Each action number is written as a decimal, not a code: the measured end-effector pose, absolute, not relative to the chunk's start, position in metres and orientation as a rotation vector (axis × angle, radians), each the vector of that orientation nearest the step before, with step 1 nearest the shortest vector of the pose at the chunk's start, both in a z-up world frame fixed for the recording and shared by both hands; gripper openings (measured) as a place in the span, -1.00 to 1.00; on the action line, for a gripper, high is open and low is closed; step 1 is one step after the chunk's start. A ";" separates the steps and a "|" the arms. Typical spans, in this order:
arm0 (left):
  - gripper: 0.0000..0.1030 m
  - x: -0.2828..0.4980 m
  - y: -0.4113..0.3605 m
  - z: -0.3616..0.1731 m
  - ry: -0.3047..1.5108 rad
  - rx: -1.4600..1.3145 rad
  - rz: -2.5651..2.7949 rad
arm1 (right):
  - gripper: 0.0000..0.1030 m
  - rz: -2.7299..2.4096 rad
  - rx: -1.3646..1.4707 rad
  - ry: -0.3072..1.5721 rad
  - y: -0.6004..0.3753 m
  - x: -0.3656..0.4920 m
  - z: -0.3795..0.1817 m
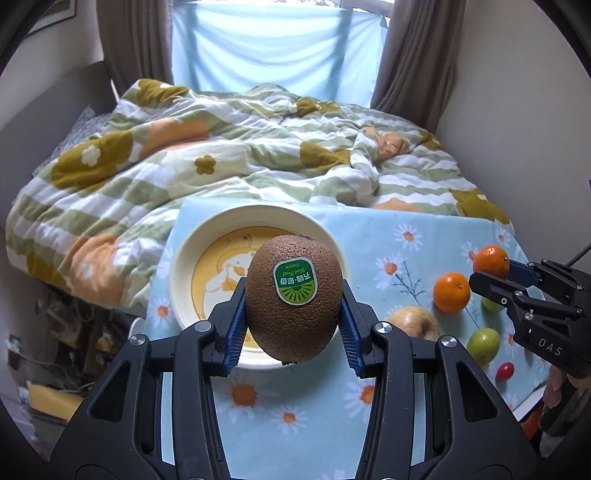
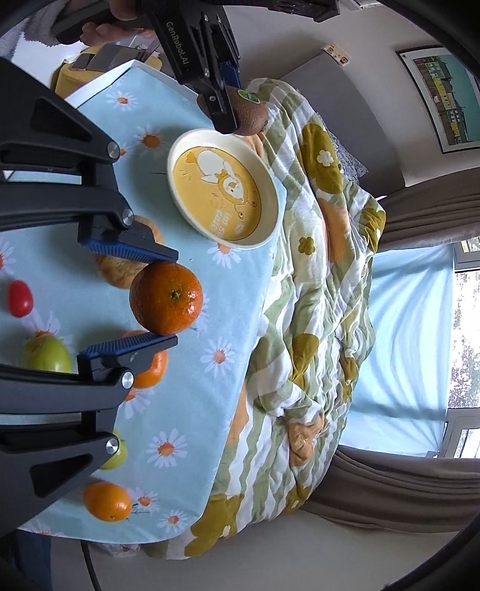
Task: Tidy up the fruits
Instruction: 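Lower the kiwi onto the duck plate and open the left tool, then carry the orange to the duck plate and release it with the right tool, then move the left tool to the wrinkled apple and close around it, then lift the wrinkled apple with the left tool while the right tool grasps a green apple, then place the wrinkled apple on the duck plate and open the left tool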
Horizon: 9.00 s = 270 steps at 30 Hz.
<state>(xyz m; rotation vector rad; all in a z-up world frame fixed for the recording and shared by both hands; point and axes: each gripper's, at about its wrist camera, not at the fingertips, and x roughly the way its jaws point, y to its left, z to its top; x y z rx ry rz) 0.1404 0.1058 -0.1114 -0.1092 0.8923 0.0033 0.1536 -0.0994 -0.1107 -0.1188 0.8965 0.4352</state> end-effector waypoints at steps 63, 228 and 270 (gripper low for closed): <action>1.00 0.164 0.173 -0.157 0.986 -0.033 0.017 | -0.33 0.542 -0.139 1.018 0.011 0.237 -0.137; 0.56 0.069 0.033 -0.119 0.903 -0.161 0.109 | -0.01 0.519 -0.083 0.961 -0.182 0.142 -0.114; 0.56 0.203 0.180 -0.202 1.012 0.122 -0.126 | -0.01 0.300 0.075 1.034 -0.017 0.173 -0.148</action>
